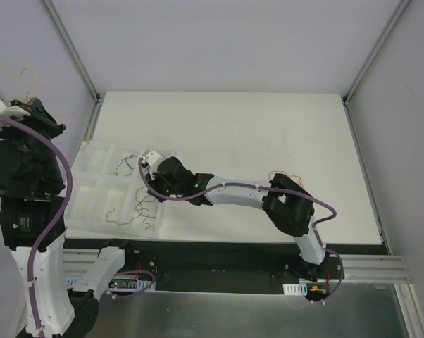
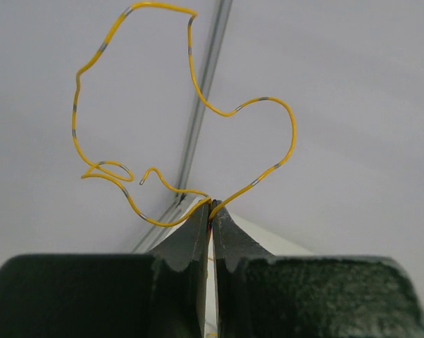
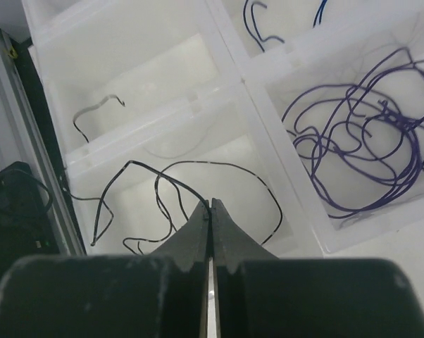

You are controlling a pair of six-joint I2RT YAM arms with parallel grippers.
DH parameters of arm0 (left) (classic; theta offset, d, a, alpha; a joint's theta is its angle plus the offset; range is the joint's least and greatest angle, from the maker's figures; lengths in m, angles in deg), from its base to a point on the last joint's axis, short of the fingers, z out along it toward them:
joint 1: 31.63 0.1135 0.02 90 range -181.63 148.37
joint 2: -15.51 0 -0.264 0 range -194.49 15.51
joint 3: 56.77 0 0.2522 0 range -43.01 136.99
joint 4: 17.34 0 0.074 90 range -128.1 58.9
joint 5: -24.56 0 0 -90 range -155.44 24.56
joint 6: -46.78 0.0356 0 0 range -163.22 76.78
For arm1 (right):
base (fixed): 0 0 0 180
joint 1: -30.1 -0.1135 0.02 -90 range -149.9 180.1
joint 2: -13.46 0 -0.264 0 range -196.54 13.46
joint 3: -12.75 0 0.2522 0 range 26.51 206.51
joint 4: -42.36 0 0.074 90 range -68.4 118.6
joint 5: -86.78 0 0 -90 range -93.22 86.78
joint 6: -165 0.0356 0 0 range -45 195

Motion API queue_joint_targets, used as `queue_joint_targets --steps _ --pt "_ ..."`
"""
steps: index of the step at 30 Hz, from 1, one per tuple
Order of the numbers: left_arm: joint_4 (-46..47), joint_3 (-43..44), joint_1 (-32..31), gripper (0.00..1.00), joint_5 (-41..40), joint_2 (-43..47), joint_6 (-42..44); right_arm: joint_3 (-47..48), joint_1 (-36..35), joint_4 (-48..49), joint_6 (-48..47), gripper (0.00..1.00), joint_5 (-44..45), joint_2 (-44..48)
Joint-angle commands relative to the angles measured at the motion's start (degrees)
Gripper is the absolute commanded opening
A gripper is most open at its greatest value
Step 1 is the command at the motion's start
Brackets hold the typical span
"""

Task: Untangle the cables

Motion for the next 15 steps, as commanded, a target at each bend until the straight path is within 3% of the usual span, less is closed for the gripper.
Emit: queue_joint_targets --steps 1,6,9,15 --pt "1.8 -10.4 -0.4 0.00 -9.8 4.9 3.6 5.5 0.5 -5.4 -3.3 0.00 -1.0 7.5" --pt "-1.3 -27.4 -0.6 0.00 -14.1 8.2 -1.8 5.1 0.8 -4.3 -1.1 0.00 -3.8 12.0" --pt "-5.8 -33.4 -0.6 0.00 -12.6 9.4 -7.1 5.0 0.9 -4.3 0.1 0.00 -5.0 14.2" --pt "-9.8 -41.0 -0.5 0.00 -14.4 8.6 -8.0 -0.7 1.1 -2.2 0.2 0.00 -4.9 18.5"
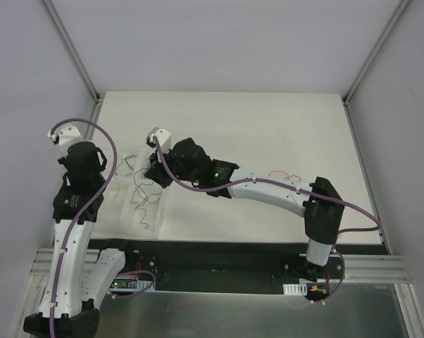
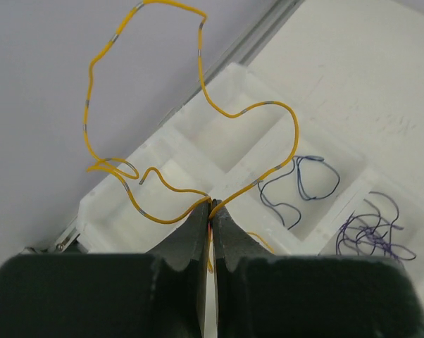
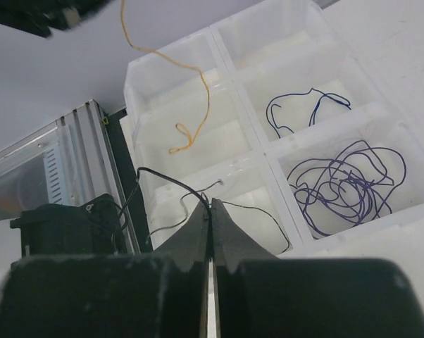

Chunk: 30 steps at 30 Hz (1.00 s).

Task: Untangle the cables

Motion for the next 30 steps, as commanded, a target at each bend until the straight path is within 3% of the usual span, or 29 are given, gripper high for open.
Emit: queue_joint_targets --steps 1,19,30 --pt "-1.7 -3.0 -0.6 0.00 -2.7 0.8 -3.0 -3.2 0.2 2.7 1.0 0.00 -2.0 4.8" --pt "-2.0 -13.4 -0.6 0.00 -9.5 -1.0 -8.9 -12.5 0.5 9.8 2.1 0.00 -1.4 14.3" --pt "-4.0 -19.7 -0.5 0.00 6.5 -6.4 -24.8 -14.5 1.3 13.1 4.4 0.00 -2.7 15.0"
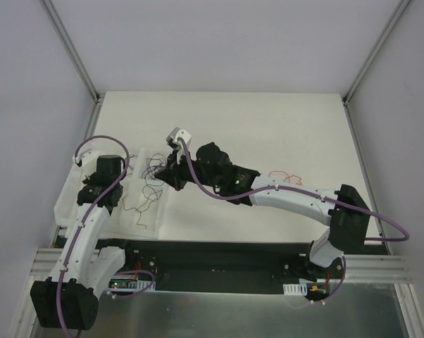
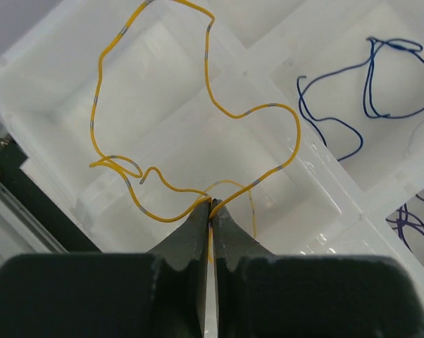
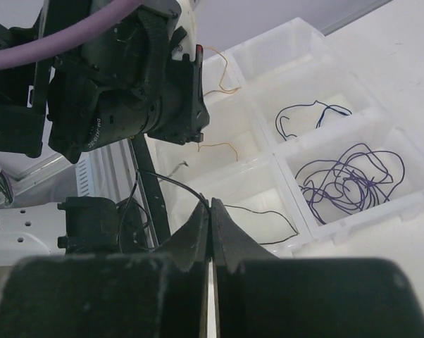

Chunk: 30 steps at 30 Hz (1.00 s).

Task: Untangle the cables

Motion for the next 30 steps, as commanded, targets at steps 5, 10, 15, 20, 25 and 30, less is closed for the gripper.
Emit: queue_joint_targets --steps 5,10,15,20,25,30 --pt "-1.5 -3.6 -0.2 0.00 16.3 -0.7 -12.7 -1.7 1.0 5.3 2.4 0.00 -1.8 2.2" --pt "-2.4 -5.1 -0.2 0.00 24.1 1.1 -16.2 -3.1 1.1 6.6 2.9 0.00 -1.6 2.4" --pt "-4.5 -6.0 -0.2 0.00 27.9 2.7 -20.2 -3.9 1.3 7.3 3.4 0.00 -2.0 2.0" --pt "-4.5 -6.9 0.0 0.00 31.0 1.3 -21.3 -4.4 1.3 7.7 3.9 0.00 -2.6 1.9" --pt "-4.4 -6.0 0.9 0.03 27.5 0.3 -17.6 -4.3 1.3 7.9 4.0 0.00 -2.8 1.1" --pt "-3.5 -5.5 1.8 0.35 26.4 -0.1 -13.7 -3.4 1.4 8.2 4.6 0.00 -3.3 -1.1"
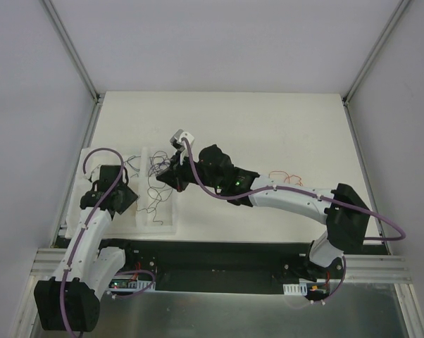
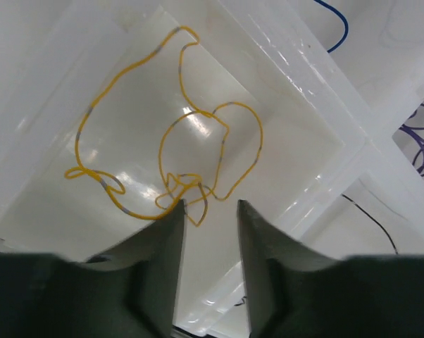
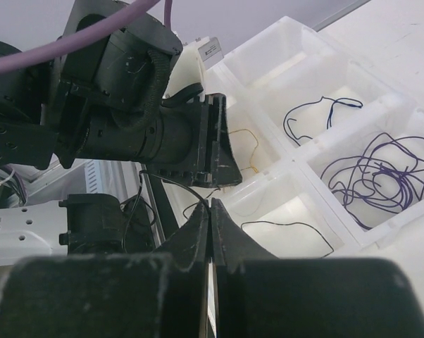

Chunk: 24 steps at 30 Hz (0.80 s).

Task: Untangle the cables

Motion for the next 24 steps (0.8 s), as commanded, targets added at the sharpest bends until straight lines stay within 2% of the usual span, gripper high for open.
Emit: queue_joint_targets --steps 1,4,6,8,13,17,21,24 --pt "-0.4 1.4 0.7 0.45 -1.8 -0.2 3.9 1.3 0.2 3.7 1.1 0.00 -1.2 -1.6" --pt "-1.4 3.5 0.7 0.63 -1.8 2.0 4.4 2.6 0.3 3.5 1.5 0.00 -1.6 -3.8" --pt "-2.2 5.1 0.7 0.87 -2.4 3.6 4.8 3.9 0.3 3.2 1.5 0.00 -1.8 -5.4" --pt "-2.7 7.1 0.7 0.99 -3.4 4.8 6.1 5.1 0.4 2.3 1.1 0.00 -1.4 -7.2" --pt "-4.1 11.2 0.7 0.99 -5.9 5.0 9.1 9.1 1.8 -3.6 -2.3 0.00 2.0 -9.8" --pt "-3.9 14.0 0.7 0.96 -4.5 4.4 11.1 8.8 2.5 -7.3 -6.1 0.00 5.6 -7.6" --pt "-2.4 15.9 0.7 0.91 1.7 2.8 14.2 7.6 3.2 -9.8 -8.6 0.00 7.9 -3.8" --pt "0.8 15.5 0.7 0.91 10.0 2.4 16.9 6.8 3.1 -11.2 -9.4 0.00 8.6 -1.3"
